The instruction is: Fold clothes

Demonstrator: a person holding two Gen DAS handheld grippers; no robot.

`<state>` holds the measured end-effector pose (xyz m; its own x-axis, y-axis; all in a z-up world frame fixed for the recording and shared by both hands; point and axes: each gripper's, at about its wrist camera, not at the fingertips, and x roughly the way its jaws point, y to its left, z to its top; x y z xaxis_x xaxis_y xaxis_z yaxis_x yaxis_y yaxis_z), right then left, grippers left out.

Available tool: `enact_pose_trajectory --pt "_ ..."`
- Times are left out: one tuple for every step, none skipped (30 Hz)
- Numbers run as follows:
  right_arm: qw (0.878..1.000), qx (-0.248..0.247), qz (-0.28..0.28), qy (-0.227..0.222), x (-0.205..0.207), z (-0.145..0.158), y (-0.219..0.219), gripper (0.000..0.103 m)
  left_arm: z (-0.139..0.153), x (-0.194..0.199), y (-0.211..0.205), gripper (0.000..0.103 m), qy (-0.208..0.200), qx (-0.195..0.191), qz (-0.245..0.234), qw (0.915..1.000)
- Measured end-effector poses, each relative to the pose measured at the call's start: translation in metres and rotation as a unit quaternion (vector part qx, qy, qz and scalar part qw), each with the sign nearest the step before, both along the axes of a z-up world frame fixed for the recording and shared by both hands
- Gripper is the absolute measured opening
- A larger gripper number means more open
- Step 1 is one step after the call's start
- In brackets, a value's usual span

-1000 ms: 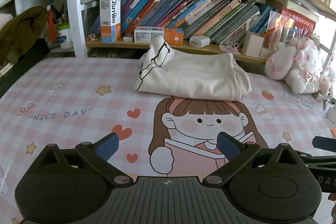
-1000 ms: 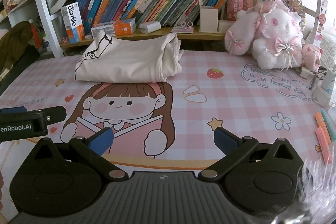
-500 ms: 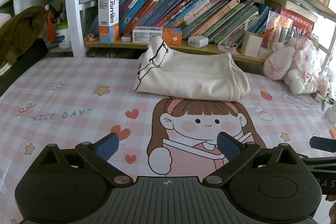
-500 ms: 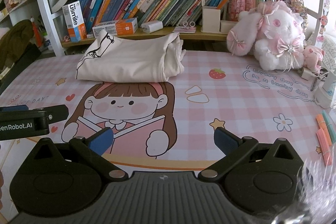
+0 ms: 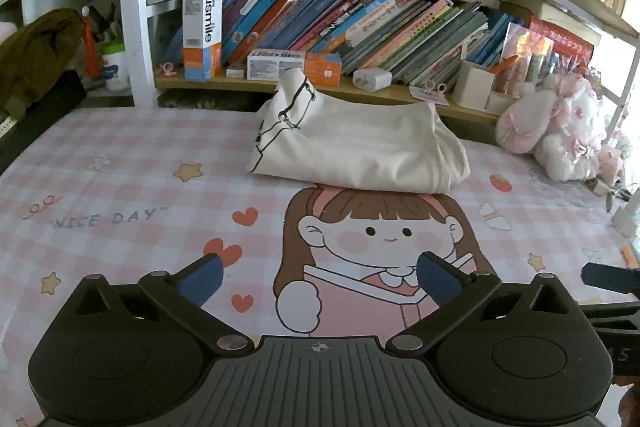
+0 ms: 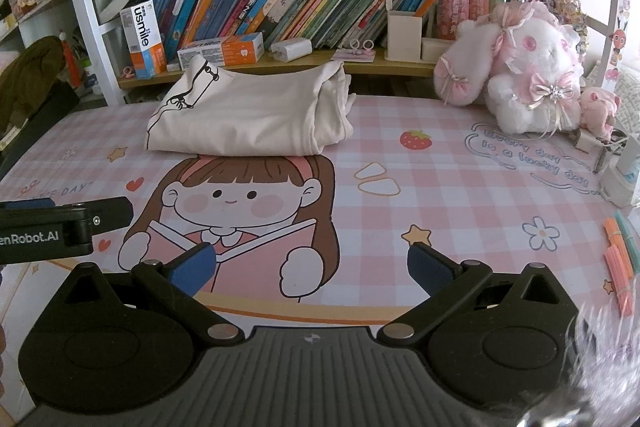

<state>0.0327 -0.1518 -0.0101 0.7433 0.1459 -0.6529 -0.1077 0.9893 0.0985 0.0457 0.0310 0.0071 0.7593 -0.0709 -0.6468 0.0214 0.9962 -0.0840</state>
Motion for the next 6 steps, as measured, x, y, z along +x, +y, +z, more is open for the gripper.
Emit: enact_pose_trajectory --pt "1.0 0.0 0.0 0.0 0.0001 -0.0001 0.0 0.103 -0.0001 -0.0001 -0.0002 0.103 0.0 0.0 0.0 1.0" --pt "1.0 0.0 0.0 0.001 0.0001 -0.0001 0.0 0.103 -0.0004 0.0001 -0.0003 0.103 0.001 0.002 0.001 1.0" --pt "1.0 0.0 0.0 0.001 0.0 -0.0001 0.0001 0.103 -0.0005 0.0002 -0.0004 0.103 0.001 0.004 0.001 1.0" --pt "1.0 0.001 0.0 0.001 -0.0001 -0.0001 0.0004 0.103 -0.0005 0.0003 -0.0005 0.103 0.0 0.006 0.0 1.0" --pt "1.0 0.001 0.0 0.001 -0.0003 0.0 0.0006 0.103 -0.0005 0.0004 -0.0005 0.103 0.0 0.008 0.0 1.0" --pt "1.0 0.001 0.0 0.001 -0.0003 0.0 0.0006 0.103 -0.0004 0.0004 -0.0005 0.103 -0.001 0.008 0.0 1.0"
